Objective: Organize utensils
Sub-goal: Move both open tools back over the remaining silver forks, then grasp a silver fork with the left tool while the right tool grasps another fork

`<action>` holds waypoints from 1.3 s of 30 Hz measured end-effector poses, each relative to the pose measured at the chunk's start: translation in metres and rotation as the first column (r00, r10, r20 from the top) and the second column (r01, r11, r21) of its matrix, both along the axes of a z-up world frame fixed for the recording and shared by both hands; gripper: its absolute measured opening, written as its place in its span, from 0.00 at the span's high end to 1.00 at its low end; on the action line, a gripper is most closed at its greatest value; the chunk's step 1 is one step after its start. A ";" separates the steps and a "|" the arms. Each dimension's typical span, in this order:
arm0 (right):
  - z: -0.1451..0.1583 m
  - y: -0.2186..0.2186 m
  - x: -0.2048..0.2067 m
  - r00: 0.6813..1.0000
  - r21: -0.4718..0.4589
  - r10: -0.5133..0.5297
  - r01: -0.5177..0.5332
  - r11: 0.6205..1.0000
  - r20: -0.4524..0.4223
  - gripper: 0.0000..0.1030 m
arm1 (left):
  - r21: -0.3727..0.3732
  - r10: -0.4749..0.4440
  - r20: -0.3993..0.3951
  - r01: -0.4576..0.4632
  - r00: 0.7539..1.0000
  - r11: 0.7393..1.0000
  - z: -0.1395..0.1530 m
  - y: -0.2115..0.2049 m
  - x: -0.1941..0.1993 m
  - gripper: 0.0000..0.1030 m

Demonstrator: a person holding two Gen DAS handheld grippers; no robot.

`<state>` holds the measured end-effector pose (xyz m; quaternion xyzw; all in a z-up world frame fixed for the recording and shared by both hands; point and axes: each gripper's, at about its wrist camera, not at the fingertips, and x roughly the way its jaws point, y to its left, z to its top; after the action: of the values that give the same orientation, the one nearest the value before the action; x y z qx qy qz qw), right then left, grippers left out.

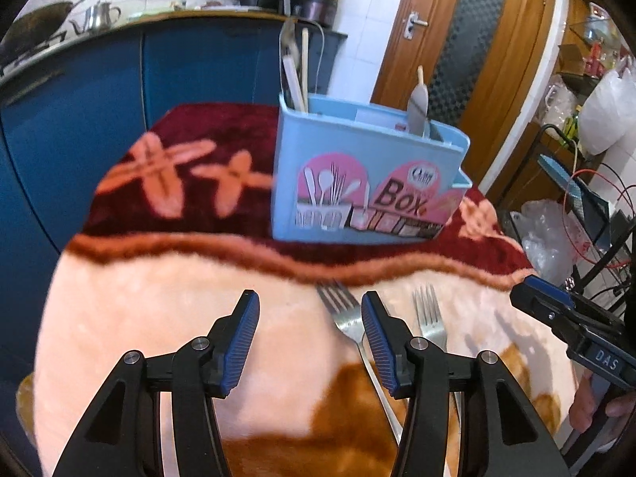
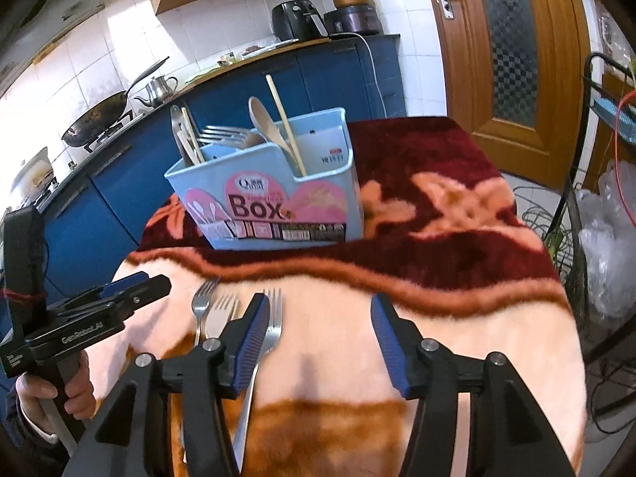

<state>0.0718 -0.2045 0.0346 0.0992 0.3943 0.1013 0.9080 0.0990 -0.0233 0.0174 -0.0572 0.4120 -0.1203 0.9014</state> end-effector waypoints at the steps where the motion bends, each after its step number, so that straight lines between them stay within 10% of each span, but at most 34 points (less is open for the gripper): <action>1: -0.002 -0.001 -0.001 1.000 0.002 -0.003 0.003 1.000 -0.004 0.45 | -0.002 -0.001 -0.005 0.001 1.000 1.000 -0.002 0.000 0.000 0.47; 15: -0.028 -0.016 -0.003 0.997 0.041 -0.034 0.037 0.998 -0.063 0.44 | -0.104 -0.055 -0.119 0.043 0.991 0.994 -0.026 -0.010 0.015 0.47; 39: -0.034 -0.004 0.001 0.996 0.032 0.012 -0.009 0.999 -0.093 0.44 | -0.321 -0.093 -0.146 0.042 0.985 0.946 -0.030 0.002 0.028 0.96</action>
<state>0.0729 -0.2082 0.0005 0.1160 0.4352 0.1072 0.8864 0.1271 -0.0216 -0.0130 -0.1962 0.4599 -0.2107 0.8400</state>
